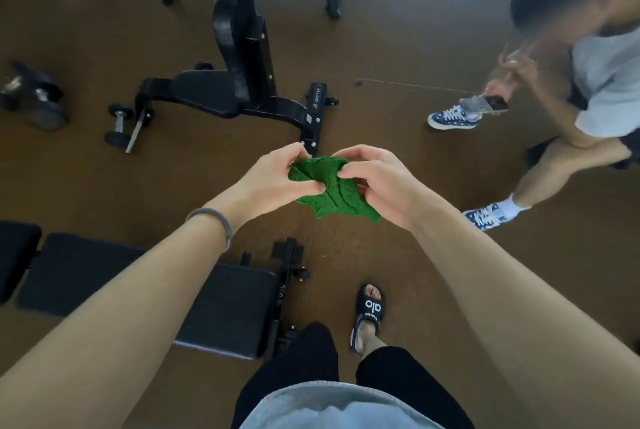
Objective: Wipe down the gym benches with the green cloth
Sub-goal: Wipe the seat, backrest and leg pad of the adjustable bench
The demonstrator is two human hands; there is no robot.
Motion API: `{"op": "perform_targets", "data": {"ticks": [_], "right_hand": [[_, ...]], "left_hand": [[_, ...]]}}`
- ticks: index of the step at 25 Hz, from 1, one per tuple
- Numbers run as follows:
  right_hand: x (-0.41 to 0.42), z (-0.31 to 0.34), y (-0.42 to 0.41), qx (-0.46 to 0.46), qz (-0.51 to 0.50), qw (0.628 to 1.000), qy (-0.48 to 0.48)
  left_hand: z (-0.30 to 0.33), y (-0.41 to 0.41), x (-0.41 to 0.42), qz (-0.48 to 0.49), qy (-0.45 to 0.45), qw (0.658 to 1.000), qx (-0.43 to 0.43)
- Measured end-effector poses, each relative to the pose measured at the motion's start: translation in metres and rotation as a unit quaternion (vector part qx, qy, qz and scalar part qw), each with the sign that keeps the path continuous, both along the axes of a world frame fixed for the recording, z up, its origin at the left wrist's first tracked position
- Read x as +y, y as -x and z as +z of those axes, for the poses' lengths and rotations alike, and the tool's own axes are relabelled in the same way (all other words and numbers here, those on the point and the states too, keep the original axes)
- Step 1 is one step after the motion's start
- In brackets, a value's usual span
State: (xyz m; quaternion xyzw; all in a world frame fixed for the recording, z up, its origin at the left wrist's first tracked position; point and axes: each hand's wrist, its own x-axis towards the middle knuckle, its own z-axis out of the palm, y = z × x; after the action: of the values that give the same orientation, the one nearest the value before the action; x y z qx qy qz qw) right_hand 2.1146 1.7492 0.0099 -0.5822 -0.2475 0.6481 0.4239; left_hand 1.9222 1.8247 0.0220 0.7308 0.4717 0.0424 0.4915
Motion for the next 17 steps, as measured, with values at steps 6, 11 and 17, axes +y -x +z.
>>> {"op": "perform_targets", "data": {"ticks": [6, 11, 17], "right_hand": [[0.101, 0.003, -0.015, -0.018, 0.129, 0.992, 0.002], [0.176, -0.005, -0.005, -0.103, 0.232, 0.967, -0.011], [0.270, -0.012, 0.014, -0.133, 0.230, 0.963, -0.041]], "left_hand": [[0.006, -0.012, 0.056, 0.105, -0.043, 0.993, 0.036], [0.001, 0.001, 0.117, 0.142, -0.042, 0.988, 0.045], [0.004, 0.031, 0.198, 0.164, -0.024, 0.986, 0.028]]}}
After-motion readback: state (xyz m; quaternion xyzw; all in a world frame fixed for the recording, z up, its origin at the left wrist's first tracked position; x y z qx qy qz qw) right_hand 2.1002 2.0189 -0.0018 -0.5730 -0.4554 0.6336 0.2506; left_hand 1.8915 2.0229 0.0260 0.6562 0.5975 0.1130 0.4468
